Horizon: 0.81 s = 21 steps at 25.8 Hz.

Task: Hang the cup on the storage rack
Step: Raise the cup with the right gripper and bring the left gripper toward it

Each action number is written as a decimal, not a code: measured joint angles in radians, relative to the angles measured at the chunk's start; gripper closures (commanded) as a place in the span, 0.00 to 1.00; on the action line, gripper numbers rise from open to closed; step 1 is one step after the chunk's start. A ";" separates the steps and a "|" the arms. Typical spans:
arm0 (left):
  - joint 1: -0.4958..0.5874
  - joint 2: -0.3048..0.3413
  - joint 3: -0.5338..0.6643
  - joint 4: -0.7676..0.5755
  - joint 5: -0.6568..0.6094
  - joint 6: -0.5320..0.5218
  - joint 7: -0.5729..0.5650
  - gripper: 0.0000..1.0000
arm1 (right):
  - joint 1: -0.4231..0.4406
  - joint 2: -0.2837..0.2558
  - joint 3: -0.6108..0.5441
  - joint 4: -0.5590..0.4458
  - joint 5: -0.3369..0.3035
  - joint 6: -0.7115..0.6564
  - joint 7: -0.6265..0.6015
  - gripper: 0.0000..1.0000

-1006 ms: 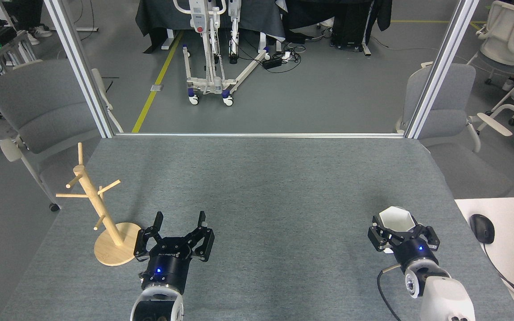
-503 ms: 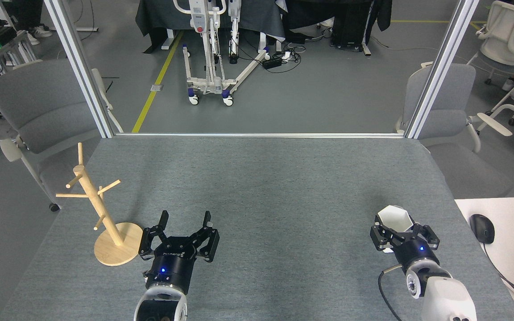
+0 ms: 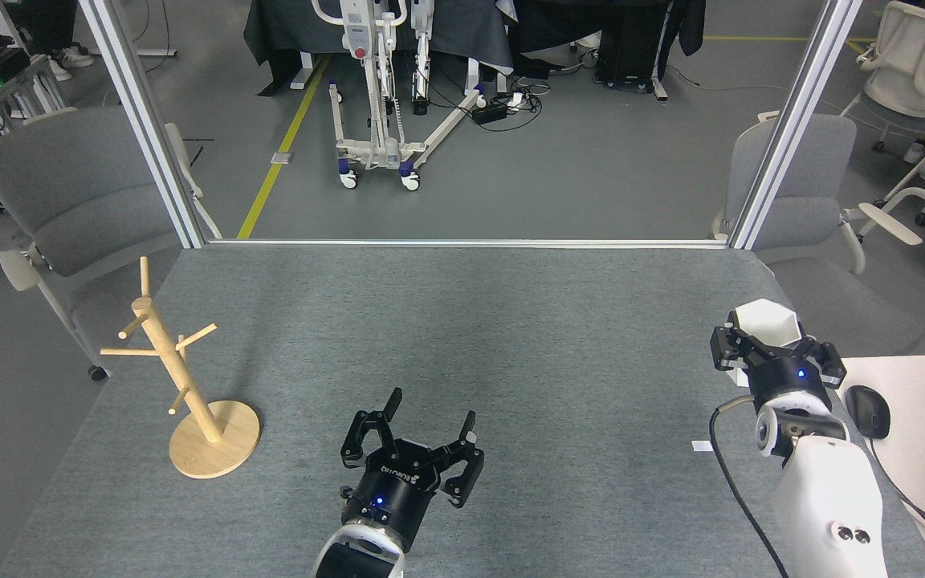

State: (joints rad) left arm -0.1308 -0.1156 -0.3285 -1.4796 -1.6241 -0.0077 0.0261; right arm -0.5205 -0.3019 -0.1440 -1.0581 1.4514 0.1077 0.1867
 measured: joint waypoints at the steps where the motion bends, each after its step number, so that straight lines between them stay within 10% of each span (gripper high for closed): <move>1: -0.013 0.000 -0.014 0.017 -0.016 -0.001 0.003 0.01 | 0.001 0.004 0.016 -0.052 -0.002 0.063 0.047 0.70; 10: -0.112 -0.012 -0.107 0.084 -0.058 -0.142 0.001 0.01 | 0.004 0.012 0.230 -0.408 -0.007 0.480 0.357 0.70; 21: -0.244 -0.023 -0.253 0.156 -0.053 -0.189 -0.054 0.01 | -0.003 0.036 0.439 -0.550 -0.038 0.504 0.570 0.71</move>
State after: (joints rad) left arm -0.3751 -0.1387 -0.5815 -1.3232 -1.6771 -0.1962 -0.0276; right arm -0.5233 -0.2657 0.2949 -1.6078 1.4130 0.6113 0.7565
